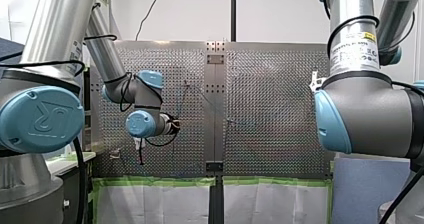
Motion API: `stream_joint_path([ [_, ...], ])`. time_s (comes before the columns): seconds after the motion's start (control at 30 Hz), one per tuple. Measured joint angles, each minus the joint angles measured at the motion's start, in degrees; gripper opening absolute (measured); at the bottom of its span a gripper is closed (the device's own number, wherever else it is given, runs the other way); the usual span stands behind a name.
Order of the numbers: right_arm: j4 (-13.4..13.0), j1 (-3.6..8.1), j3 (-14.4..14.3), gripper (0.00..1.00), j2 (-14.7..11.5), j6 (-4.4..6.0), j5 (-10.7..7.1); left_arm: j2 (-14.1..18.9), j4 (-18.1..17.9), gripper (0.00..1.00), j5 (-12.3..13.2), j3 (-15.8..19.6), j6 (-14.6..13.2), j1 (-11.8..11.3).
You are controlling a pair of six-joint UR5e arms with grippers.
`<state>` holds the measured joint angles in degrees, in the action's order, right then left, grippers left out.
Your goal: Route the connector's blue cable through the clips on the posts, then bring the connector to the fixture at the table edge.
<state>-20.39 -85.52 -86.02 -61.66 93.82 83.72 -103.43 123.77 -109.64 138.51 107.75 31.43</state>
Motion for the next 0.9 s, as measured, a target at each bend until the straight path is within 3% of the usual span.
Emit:
stream_joint_path([
  [0.13,-0.1,0.03,-1.3,1.00,-0.5,1.86,2.00,0.0,-0.1,0.98,0.0,0.0,0.0,0.0],
  [0.33,-2.4,-0.25,-3.9,1.00,-2.8,4.54,4.81,0.0,-0.5,0.98,0.1,0.0,0.0,0.0],
  [0.43,-3.9,-0.94,-5.4,1.00,-4.3,5.05,6.33,0.0,-0.8,0.98,0.2,0.0,0.1,0.0],
  [0.53,-5.3,-1.87,-6.9,1.00,-5.8,4.76,7.79,0.0,-1.0,0.98,0.4,0.0,0.2,0.0],
  [0.63,-6.6,-3.10,-8.3,1.00,-7.2,3.78,9.23,0.0,-1.0,0.98,0.6,0.0,0.3,0.0],
  [0.9,-6.7,-6.66,-11.5,1.00,-10.8,2.13,12.84,0.0,-0.9,0.98,0.8,0.0,0.6,0.0],
])
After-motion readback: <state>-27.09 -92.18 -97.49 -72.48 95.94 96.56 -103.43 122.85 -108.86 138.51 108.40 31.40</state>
